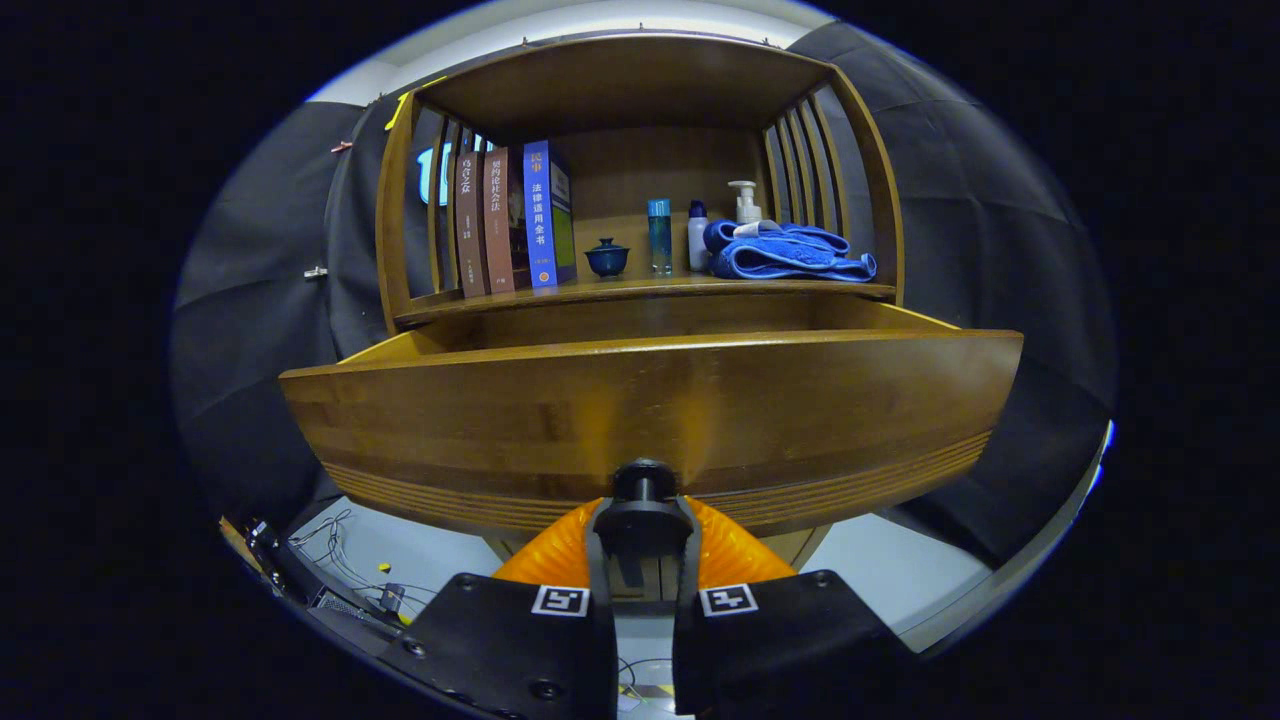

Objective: Pull open the drawer, take out the items inside it, and place them on the countertop above the cabinet.

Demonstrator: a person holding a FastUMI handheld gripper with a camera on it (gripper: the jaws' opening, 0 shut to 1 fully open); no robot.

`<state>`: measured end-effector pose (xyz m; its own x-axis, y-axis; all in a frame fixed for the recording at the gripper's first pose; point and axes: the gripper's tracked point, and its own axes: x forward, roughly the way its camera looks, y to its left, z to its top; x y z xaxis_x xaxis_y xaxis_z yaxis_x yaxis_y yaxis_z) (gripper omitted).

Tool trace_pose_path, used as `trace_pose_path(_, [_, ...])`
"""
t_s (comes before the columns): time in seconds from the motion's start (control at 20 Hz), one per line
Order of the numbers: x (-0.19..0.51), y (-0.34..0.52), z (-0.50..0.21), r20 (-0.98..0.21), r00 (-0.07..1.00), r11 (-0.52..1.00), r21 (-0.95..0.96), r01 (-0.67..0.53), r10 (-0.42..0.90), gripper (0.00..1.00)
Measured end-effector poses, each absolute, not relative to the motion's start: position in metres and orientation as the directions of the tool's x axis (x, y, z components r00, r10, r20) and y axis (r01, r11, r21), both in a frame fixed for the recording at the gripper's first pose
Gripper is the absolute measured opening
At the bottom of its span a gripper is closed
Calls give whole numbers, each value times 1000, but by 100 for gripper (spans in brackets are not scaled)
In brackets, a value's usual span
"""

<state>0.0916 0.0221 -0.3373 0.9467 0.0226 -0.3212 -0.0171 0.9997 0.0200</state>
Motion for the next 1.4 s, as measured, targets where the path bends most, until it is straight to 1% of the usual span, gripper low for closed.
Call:
trace_pose_path(0.3, [86, 22, -340, -324, 946, 1000, 22, -17, 23, 26])
trace_pose_path(0.35, [87, 21, -340, -325, 945, 999, 26, -19, 26, 28])
trace_pose_path(0.5, [86, 21, -340, -333, 943, 1000, 12, -17, 20, 43])
trace_pose_path(0.55, [85, 20, -340, -336, 942, 1000, 6, -15, 16, 52])
trace_pose_path(0.75, [79, 15, -334, -333, 943, 1000, 24, 1, 7, 100])
trace_pose_path(0.95, [74, 6, -297, -261, 965, 999, 41, 19, -7, 100])
trace_pose_path(1.15, [74, 5, -244, -188, 982, 1000, 28, -3, 8, 100])
trace_pose_path(1.4, [83, 10, -199, -169, 985, 999, 31, -37, 42, 100])
